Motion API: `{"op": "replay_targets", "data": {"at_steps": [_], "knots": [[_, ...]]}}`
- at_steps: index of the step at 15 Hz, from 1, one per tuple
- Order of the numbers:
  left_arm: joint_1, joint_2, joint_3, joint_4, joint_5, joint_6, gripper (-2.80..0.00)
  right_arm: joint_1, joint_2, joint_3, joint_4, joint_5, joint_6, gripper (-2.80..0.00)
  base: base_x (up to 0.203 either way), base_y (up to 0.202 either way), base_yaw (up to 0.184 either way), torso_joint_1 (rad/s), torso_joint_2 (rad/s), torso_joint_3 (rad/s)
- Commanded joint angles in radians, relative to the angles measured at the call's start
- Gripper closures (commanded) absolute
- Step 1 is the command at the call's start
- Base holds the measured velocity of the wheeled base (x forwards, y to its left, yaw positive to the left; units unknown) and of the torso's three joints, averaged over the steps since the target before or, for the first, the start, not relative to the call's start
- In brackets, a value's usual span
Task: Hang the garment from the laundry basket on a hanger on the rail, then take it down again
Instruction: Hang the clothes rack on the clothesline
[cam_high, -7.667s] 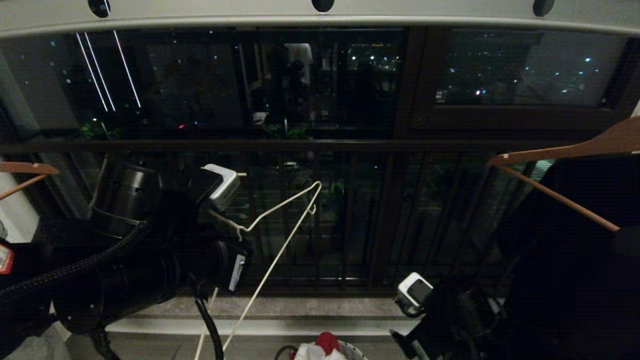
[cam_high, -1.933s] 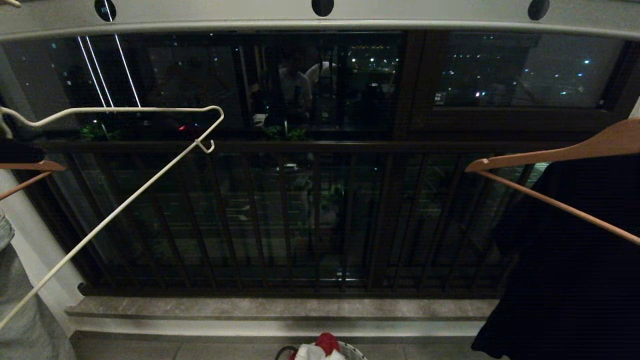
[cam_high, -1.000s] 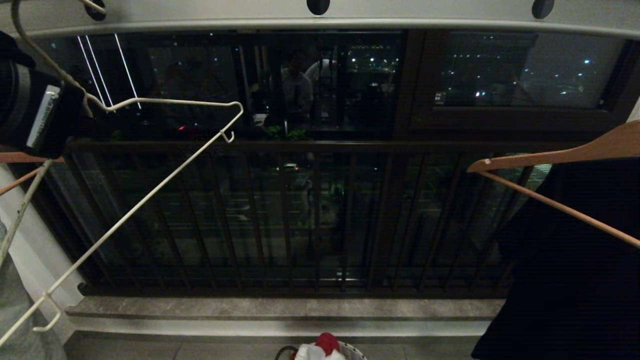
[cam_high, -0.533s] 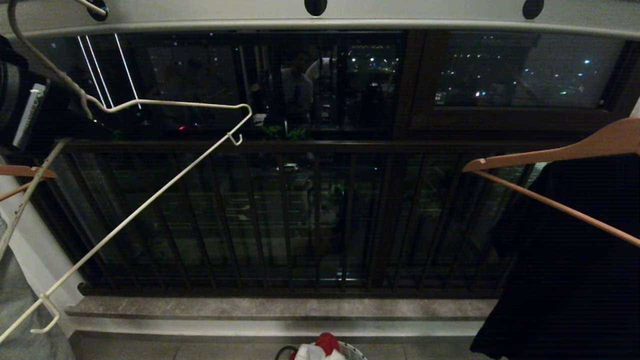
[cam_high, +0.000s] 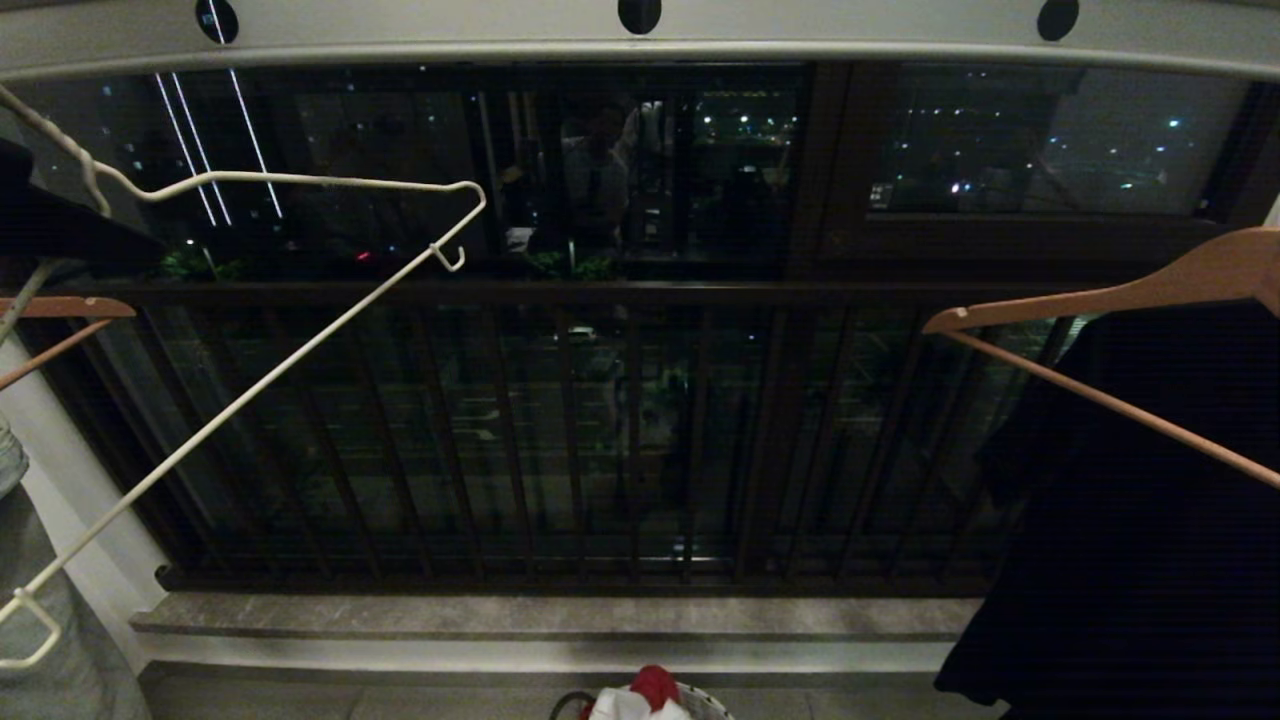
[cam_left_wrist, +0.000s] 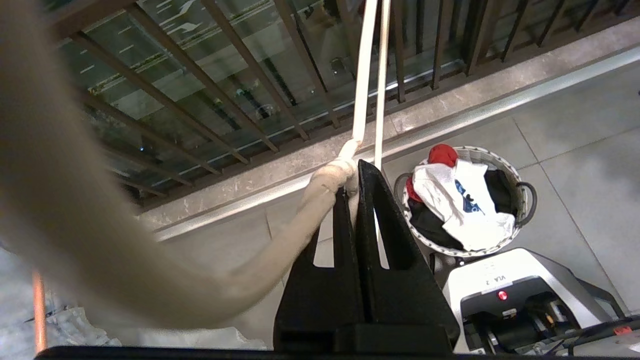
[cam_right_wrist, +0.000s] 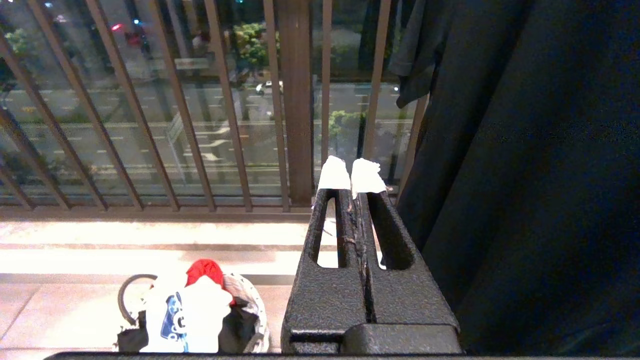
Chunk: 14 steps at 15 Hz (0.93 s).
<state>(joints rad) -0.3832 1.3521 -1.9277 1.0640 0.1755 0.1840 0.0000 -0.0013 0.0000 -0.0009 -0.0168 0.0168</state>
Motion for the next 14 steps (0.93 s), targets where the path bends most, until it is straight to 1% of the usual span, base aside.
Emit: {"op": "replay_targets", "data": {"at_steps": [1, 5, 7, 9, 11, 14], "knots": [[0.003, 0.014, 0.006, 0.005, 0.001, -0.001, 0.0, 0.0, 0.001, 0.0, 0.001, 0.0, 0.0, 0.0, 0.0, 0.0, 0.0, 0.0, 0.0, 0.0], [0.003, 0.047, 0.0, -0.005, 0.006, 0.001, 0.0, 0.0, 0.001, 0.0, -0.001, 0.0, 0.0, 0.0, 0.0, 0.0, 0.0, 0.0, 0.0, 0.0], [0.023, 0.07, -0.001, -0.022, 0.013, 0.006, 0.0, 0.0, 0.001, 0.0, -0.001, 0.0, 0.0, 0.0, 0.0, 0.0, 0.0, 0.0, 0.0, 0.0], [0.053, 0.087, -0.004, -0.068, 0.013, 0.033, 0.0, 0.0, 0.001, 0.001, -0.001, 0.0, 0.0, 0.0, 0.0, 0.0, 0.0, 0.0, 0.0, 0.0], [0.075, 0.098, -0.004, -0.077, 0.013, 0.061, 0.0, 0.0, 0.001, 0.001, -0.001, 0.0, 0.0, 0.0, 0.0, 0.0, 0.0, 0.0, 0.0, 0.0], [0.078, 0.105, -0.004, -0.09, 0.013, 0.063, 0.0, 0.0, 0.001, 0.0, -0.001, 0.0, 0.0, 0.0, 0.0, 0.0, 0.0, 0.0, 0.0, 0.0]]}}
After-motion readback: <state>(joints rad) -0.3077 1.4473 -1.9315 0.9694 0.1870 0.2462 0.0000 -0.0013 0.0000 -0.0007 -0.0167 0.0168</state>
